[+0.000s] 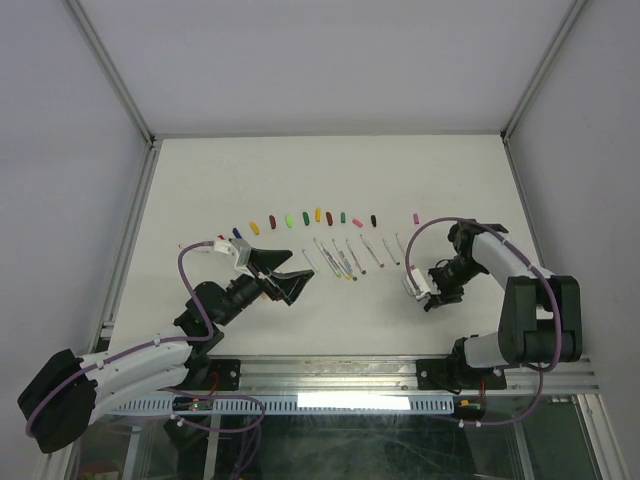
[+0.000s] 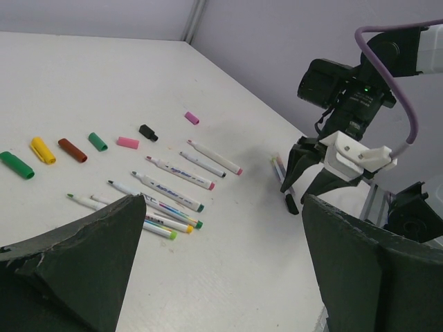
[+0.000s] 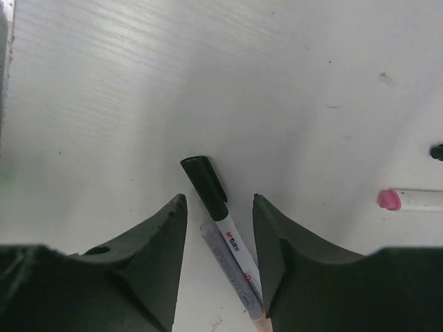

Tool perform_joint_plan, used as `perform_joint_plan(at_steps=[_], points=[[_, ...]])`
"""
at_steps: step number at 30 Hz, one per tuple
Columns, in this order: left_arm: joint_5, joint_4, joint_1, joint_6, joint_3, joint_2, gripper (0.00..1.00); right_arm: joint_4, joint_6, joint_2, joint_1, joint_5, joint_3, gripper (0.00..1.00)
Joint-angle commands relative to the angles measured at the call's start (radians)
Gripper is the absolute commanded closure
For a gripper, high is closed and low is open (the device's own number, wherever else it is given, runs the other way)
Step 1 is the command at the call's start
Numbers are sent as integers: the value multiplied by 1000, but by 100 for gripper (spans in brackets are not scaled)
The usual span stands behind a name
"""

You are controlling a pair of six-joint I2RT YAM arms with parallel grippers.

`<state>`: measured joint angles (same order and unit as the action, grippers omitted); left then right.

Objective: Open the pen caps
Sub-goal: Pick up the pen from the center of the board.

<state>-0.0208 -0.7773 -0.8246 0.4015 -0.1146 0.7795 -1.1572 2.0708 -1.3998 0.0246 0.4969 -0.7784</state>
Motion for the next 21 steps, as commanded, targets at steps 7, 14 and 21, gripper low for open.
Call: perform_joint_plan(at_steps=[7, 14, 21], points=[[-14, -26, 1, 1, 14, -14, 1, 117, 59, -32, 47, -94, 34, 61], [-18, -23, 2, 6, 20, -23, 1, 134, 35, -53, 53, -84, -7, 71], [-18, -17, 2, 8, 21, -25, 1, 125, 5, -134, 54, -95, -89, 82]])
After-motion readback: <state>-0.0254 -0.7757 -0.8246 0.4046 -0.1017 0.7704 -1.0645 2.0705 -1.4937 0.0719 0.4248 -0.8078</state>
